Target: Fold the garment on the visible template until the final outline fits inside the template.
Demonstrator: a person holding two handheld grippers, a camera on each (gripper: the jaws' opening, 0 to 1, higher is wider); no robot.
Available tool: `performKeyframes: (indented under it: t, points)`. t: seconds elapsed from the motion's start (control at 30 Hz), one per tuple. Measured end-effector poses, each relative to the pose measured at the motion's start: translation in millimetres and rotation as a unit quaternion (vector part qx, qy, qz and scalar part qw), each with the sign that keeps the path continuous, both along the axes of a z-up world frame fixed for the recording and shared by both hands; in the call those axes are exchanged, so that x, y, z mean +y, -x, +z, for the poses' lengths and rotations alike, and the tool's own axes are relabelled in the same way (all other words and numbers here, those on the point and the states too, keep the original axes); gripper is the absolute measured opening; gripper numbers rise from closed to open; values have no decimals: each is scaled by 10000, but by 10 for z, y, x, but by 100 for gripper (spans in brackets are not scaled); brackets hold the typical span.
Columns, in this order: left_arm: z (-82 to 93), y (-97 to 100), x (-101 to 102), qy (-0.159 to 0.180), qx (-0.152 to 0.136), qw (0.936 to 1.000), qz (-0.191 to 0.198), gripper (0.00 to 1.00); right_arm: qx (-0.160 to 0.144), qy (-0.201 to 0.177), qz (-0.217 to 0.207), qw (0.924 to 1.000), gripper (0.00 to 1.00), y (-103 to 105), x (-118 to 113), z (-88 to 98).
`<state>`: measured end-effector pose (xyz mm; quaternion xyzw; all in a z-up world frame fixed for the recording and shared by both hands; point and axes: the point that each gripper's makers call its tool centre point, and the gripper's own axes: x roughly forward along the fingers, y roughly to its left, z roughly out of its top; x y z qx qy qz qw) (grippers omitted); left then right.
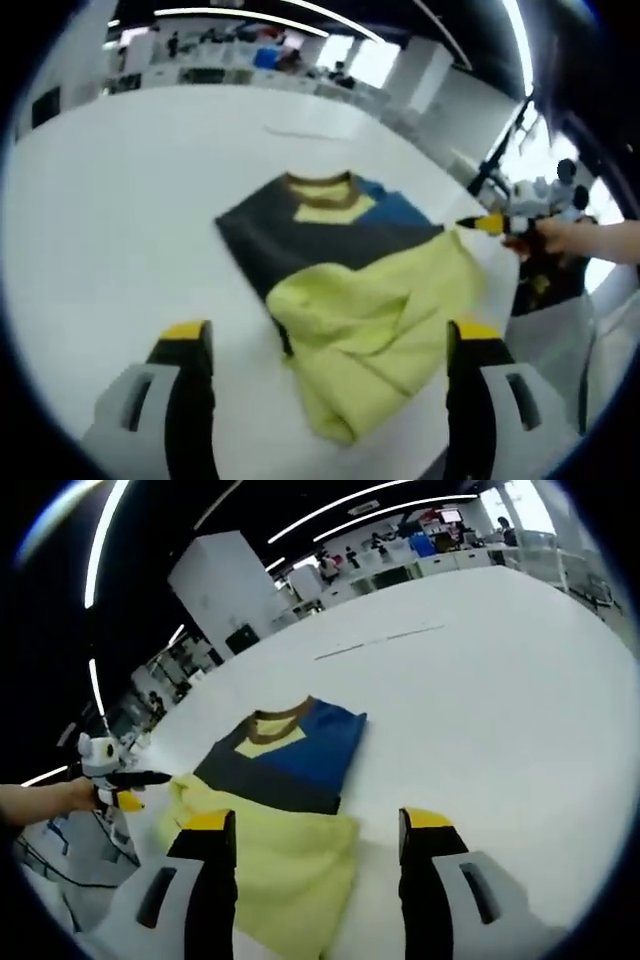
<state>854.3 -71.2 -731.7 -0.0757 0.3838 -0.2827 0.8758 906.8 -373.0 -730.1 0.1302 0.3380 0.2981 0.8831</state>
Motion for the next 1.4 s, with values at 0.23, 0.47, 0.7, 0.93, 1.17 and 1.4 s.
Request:
performKeyframes:
  t: [0.23,0.47,0.7,0.93,1.17,1.4]
  points:
    - [-10,25,29,-50,28,10000,-31,93,-99,28,85,9999,67,17,5,37]
    - [-23,55,32,-79,46,9999,-76,92,-97,118,137,9998,66,29,-27,21]
    - [-36,72,50,-82,102,9999,-47,92,-114,99,130,9998,66,27,-28,34]
    - [-42,96,52,-185,109,9997,-139,91,-199,129,159,9996,65,28,-23,59]
    - [-37,133,37,-209,113,9995,-214,91,-372,272,334,9984,63,55,-17,78]
    - [-8,153,-5,-429,-32,9978,-503,90,-563,542,761,9940,63,129,79,91]
